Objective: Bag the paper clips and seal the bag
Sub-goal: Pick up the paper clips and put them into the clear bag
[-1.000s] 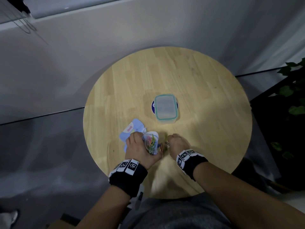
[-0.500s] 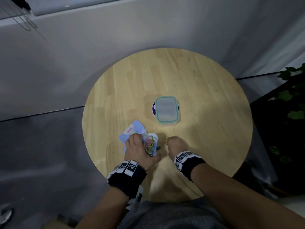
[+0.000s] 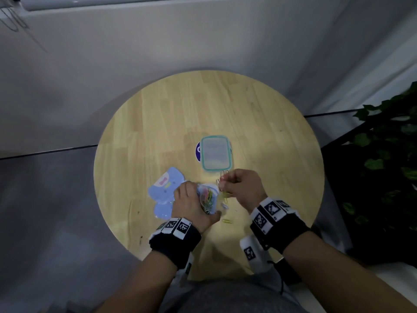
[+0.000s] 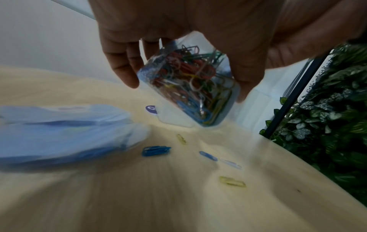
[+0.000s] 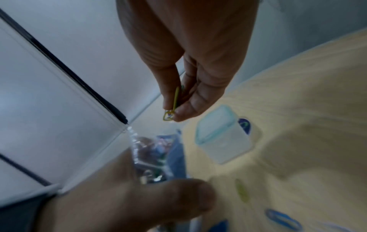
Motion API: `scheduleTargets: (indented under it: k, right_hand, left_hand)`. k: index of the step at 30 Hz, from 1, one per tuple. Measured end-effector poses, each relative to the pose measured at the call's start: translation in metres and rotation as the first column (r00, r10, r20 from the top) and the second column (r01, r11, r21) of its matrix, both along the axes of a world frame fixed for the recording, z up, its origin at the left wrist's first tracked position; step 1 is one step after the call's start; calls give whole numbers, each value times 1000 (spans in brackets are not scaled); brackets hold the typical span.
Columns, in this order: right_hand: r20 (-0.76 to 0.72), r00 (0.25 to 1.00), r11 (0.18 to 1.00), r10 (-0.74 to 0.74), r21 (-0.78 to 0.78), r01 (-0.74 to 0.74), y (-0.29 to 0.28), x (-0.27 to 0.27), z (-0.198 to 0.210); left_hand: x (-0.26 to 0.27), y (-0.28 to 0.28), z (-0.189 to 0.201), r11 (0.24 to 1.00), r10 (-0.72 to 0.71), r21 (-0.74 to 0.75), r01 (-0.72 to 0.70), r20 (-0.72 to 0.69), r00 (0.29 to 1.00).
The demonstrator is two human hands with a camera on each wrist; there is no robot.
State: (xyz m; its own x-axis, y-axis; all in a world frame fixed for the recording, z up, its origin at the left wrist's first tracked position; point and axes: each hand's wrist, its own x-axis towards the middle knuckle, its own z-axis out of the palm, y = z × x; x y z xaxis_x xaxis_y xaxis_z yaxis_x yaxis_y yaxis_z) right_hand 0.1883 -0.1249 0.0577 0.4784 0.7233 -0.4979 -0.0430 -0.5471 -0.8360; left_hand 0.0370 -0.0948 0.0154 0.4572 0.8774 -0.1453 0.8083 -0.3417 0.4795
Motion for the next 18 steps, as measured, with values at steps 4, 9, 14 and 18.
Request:
scheduleTargets:
  k: [4,9,14,18]
  right_hand:
    - [285,955,996,84,-31,-78,11,-11,17]
    - [396,903,986,166,-65,-153,10,-16,29]
    - [436,871,974,226,-79,-213,3,-17,43]
    - [574,720,907,389,-103,-408,-12,-19,57]
  left_hand:
    - [18,3,7,995,-2,104,-6,81,997]
    - [24,7,12,992,32,113,-56,209,977]
    - [33,1,19,991,60,104,-90,266,962]
    - [35,0,23,990,92,79,-120,290,953]
